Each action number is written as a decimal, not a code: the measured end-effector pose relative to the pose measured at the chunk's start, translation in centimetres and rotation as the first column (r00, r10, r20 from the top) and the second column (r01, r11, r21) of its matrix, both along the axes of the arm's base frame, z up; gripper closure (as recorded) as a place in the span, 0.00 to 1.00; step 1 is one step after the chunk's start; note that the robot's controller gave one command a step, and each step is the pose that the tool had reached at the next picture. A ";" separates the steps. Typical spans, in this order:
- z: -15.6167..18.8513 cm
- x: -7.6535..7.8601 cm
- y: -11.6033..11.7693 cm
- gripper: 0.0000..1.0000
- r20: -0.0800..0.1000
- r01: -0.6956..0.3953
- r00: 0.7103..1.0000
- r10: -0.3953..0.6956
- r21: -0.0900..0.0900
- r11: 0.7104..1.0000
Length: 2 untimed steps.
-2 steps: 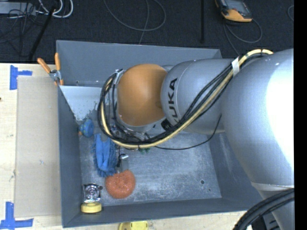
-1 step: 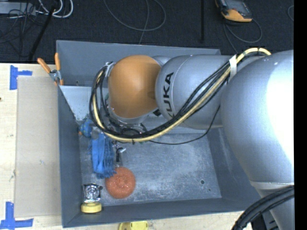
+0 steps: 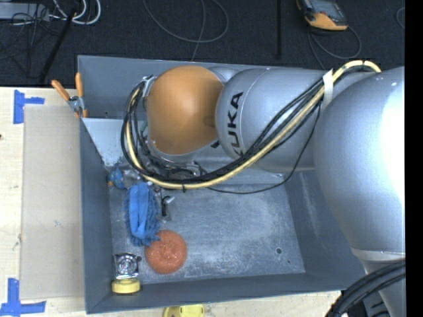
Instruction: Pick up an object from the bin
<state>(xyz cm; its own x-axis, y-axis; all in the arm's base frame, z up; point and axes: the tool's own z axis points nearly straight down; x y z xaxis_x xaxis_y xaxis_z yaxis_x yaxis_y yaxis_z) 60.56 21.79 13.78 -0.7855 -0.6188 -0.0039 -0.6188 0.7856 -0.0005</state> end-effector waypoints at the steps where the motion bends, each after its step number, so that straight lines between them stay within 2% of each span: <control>1: -6.2 1.1 1.7 0.00 0.001 -0.283 0.959 0.283 0.000 0.959; 2: -8.5 1.6 2.1 1.00 0.015 -0.327 0.945 0.327 0.004 0.945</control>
Offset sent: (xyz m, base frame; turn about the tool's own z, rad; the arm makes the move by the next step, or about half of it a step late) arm 0.0110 0.0115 -0.0678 -0.4416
